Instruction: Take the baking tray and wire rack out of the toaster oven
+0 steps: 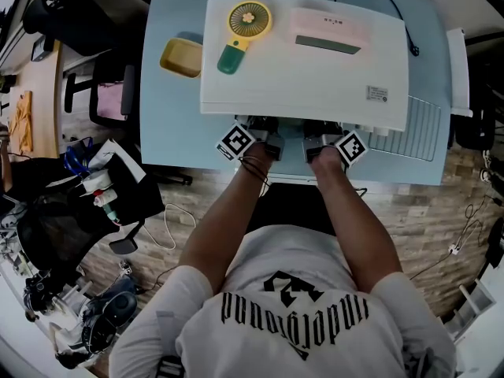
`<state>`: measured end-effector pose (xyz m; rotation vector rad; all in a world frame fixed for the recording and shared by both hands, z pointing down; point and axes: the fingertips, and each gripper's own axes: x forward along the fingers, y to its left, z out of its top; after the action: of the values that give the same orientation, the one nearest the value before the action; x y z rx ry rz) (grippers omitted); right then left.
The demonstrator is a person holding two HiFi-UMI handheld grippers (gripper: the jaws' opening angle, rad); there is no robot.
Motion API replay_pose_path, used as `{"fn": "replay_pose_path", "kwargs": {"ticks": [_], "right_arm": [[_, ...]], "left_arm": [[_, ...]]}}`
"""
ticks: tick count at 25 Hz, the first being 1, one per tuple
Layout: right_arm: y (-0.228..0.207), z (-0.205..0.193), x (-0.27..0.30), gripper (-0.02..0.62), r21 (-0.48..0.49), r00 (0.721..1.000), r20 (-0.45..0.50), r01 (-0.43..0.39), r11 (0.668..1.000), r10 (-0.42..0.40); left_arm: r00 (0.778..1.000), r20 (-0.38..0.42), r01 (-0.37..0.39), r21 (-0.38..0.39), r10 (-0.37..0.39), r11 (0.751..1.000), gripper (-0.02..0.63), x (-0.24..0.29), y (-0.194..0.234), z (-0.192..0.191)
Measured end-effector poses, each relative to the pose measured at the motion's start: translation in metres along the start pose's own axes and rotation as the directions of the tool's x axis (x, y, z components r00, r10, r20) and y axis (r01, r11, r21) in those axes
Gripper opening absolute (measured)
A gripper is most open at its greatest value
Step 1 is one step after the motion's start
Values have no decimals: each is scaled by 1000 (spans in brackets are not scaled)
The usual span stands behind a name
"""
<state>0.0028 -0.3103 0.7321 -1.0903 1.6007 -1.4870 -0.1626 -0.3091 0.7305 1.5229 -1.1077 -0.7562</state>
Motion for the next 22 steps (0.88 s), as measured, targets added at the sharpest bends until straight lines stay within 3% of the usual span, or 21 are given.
{"fn": "replay_pose_path", "kwargs": {"ticks": [9,22], "right_arm": [[0,-6,-11,81,28,1000,-15,12,1000,-11],[-4,-30,-69,80,4,998,-52,32,999,-32]], "left_arm": [[1000,-15,-8,-8,8,1000,98,-11,-1,-6],[996,-83,-13,-15,12,1000,94,-67,0,-32]]}}
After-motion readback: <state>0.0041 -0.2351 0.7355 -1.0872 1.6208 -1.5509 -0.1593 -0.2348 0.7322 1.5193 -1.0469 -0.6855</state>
